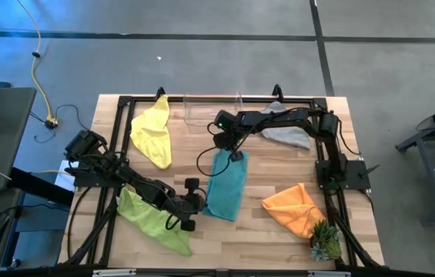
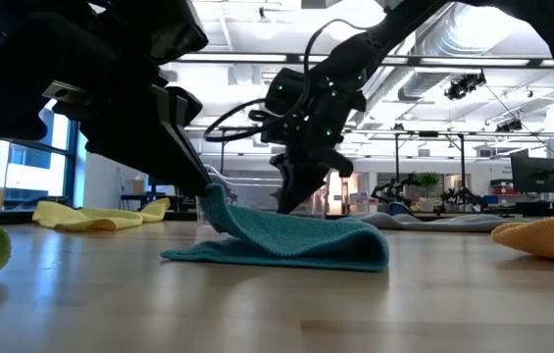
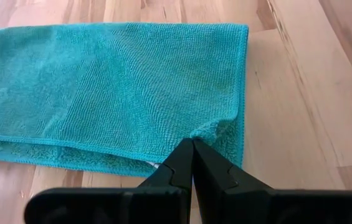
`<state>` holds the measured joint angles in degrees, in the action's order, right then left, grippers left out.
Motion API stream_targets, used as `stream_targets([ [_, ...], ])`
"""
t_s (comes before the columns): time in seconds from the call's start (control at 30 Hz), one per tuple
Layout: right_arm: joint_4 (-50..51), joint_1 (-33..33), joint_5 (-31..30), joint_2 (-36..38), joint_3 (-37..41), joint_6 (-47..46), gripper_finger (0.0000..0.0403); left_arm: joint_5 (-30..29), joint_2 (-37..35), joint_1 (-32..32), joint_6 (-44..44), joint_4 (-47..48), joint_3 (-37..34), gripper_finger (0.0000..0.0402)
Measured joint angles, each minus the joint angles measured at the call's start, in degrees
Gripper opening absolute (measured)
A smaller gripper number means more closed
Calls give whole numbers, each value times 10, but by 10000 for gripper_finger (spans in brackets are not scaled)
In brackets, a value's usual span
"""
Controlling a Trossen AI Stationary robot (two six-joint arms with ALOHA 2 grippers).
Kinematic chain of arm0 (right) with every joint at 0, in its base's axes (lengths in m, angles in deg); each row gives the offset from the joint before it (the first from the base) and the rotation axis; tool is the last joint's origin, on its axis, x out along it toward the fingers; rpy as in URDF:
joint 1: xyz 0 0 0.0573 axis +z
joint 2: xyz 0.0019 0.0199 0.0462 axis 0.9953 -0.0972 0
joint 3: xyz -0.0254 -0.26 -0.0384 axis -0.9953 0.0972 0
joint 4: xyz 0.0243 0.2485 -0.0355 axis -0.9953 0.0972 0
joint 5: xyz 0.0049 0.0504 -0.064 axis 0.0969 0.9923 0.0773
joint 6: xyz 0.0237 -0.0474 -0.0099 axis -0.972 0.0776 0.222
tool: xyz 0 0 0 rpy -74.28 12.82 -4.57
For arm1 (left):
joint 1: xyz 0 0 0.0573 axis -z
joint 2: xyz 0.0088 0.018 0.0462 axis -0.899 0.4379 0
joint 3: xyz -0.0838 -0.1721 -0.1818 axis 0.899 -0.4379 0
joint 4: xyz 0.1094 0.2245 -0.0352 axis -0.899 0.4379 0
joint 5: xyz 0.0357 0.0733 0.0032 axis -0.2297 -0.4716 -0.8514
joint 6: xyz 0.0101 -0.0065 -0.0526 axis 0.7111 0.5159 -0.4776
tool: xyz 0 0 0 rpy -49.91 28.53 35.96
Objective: Fold microfiber towels
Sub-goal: Fold the blue towel
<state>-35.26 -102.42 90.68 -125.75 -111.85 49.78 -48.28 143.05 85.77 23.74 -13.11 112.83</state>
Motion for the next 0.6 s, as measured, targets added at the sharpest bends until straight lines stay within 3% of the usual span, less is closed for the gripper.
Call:
stream_targets([
  [0.6,-31,17,2,24,0,-38,0,-51,-18,31,-27,22,10,0],
])
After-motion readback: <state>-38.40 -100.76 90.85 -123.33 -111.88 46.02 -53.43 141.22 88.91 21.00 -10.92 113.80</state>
